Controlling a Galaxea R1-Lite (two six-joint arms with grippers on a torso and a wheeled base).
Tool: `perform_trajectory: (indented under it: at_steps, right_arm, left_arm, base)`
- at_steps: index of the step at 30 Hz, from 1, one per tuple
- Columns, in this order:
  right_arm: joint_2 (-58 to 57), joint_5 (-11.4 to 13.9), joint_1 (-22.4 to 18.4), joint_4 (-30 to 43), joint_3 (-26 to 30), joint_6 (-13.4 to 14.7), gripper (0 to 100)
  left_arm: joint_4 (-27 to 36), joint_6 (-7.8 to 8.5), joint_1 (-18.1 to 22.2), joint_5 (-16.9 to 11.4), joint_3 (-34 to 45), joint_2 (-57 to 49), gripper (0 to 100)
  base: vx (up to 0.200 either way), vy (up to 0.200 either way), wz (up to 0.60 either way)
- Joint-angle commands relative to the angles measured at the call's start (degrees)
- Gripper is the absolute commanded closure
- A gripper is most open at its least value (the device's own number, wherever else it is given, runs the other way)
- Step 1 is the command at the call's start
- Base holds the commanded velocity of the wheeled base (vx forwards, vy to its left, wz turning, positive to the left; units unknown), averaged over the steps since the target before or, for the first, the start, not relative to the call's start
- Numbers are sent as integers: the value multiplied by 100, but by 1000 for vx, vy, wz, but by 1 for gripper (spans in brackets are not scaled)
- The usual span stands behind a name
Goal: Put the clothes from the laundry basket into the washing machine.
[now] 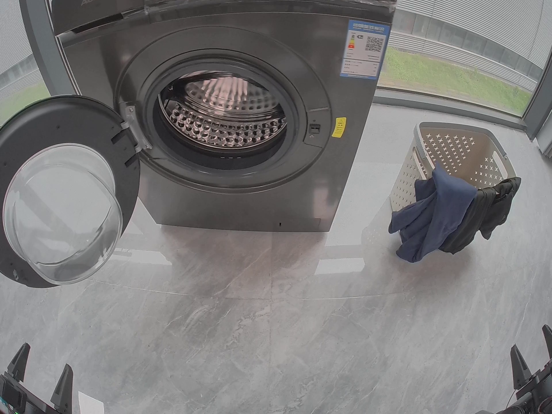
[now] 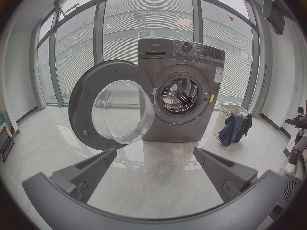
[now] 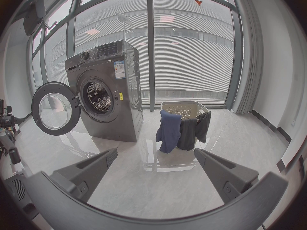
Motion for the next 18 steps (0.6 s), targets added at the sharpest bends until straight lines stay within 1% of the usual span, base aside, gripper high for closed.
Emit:
perform_trajectory:
  at_steps: [1,7,13,16,17,18]
  right_arm:
    - [-62,0,2,0,101,0,0]
    - [-62,0,2,0,101,0,0]
    - [-62,0,2,0,101,0,0]
    - [-62,9,2,18,101,0,0]
    - [-62,9,2,18,101,0,0]
    - [-62,9,2,9,101,0,0]
  left_arm:
    - [-2,-13,0,11,101,-60,0]
    - [-2,-21,0,37,101,-60,0]
    - [7,-13,0,2,101,-60,0]
    - [7,-30,0,29,101,-60,0]
    - [7,-39,0,29,101,-60,0]
    - [7,-30,0,20,92,-60,0]
  base:
    - [0,-200,0]
    - [0,-200,0]
    - [0,-200,0]
    - [0,0,0]
    - [200,0,0]
    - [200,0,-600]
